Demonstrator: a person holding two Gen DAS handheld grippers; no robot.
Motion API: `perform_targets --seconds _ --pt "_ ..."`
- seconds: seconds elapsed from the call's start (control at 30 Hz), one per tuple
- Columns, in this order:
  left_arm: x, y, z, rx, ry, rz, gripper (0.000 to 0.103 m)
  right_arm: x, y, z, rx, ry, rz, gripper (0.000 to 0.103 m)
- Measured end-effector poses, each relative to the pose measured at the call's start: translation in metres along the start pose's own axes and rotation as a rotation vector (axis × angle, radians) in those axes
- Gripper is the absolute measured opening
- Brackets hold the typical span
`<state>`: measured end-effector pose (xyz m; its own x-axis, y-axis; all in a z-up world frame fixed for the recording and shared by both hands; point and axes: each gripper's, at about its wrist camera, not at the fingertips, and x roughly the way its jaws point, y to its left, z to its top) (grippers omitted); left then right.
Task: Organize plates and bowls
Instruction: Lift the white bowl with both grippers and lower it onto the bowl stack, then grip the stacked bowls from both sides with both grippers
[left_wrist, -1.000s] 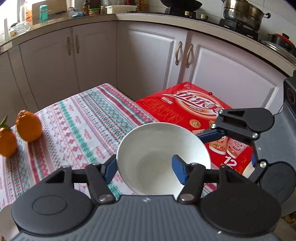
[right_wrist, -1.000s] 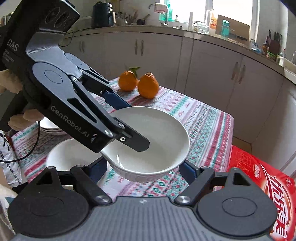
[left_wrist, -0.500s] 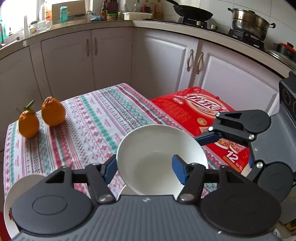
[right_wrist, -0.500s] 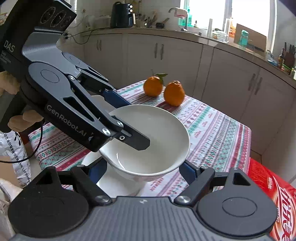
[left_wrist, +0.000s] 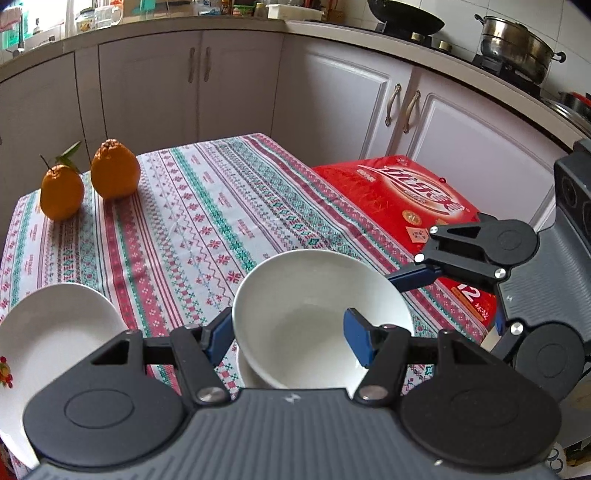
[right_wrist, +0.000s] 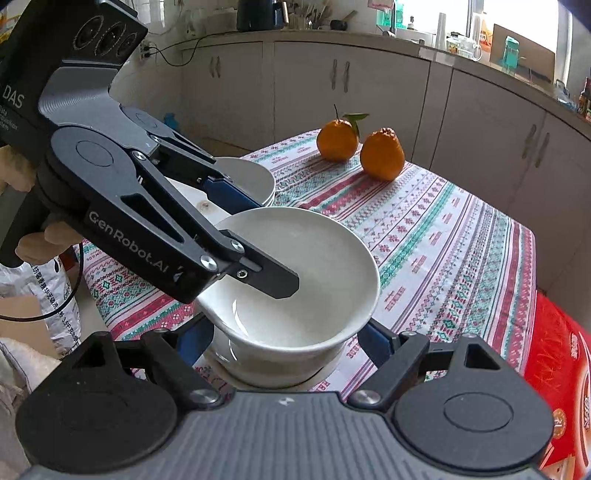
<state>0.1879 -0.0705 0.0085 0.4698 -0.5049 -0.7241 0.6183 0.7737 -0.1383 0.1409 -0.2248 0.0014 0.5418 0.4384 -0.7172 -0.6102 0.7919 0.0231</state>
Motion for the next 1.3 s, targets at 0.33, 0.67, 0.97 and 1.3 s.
perform_targets --seconds 0.33,0.67,0.97,1.3 --pt "0.004 0.004 -0.006 -0.019 0.008 -0.009 0.062 0.0 -0.002 -0.001 0.015 0.005 0.021 0.088" --pt "0.008 0.007 -0.011 -0.033 0.021 -0.01 0.063 0.001 -0.005 -0.002 0.033 0.001 0.042 0.095" --pt "-0.009 0.001 -0.014 0.001 -0.027 -0.009 0.075 -0.012 -0.004 -0.007 0.023 -0.031 0.011 0.103" --pt "-0.02 -0.01 -0.042 0.042 -0.097 0.037 0.075 -0.016 -0.006 -0.022 0.08 -0.019 0.003 0.103"
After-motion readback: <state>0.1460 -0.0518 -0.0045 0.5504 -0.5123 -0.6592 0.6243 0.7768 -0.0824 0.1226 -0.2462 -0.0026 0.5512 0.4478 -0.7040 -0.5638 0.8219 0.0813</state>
